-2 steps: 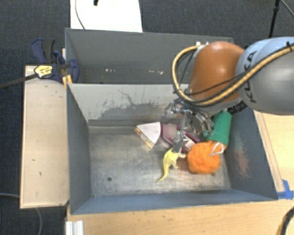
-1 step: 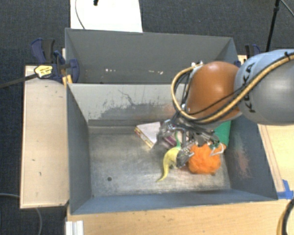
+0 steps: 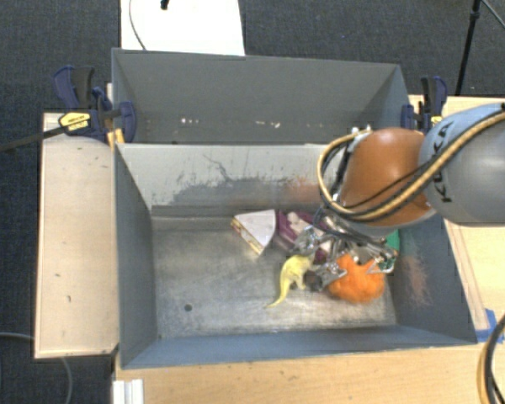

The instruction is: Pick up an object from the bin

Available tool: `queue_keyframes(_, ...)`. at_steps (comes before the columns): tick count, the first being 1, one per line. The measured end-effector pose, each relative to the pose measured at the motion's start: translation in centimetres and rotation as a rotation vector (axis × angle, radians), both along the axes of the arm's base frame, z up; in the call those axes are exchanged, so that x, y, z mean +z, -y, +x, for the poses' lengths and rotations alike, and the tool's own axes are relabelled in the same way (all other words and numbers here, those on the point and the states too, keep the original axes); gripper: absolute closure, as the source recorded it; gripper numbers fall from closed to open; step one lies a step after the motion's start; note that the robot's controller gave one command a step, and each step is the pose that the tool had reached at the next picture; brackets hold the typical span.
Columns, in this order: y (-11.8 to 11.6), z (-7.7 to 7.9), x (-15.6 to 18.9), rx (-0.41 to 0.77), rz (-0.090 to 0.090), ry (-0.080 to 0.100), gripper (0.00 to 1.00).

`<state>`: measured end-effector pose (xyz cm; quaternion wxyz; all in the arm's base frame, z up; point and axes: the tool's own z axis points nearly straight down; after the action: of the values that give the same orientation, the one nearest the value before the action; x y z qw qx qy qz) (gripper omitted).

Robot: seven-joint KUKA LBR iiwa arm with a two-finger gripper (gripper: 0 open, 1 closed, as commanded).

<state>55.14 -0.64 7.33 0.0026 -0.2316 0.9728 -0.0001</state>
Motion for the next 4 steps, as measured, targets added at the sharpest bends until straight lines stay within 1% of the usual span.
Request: queue_keyframes(4, -0.01, 0.00, 0.00, -0.008, 0.000, -0.001, 1.00)
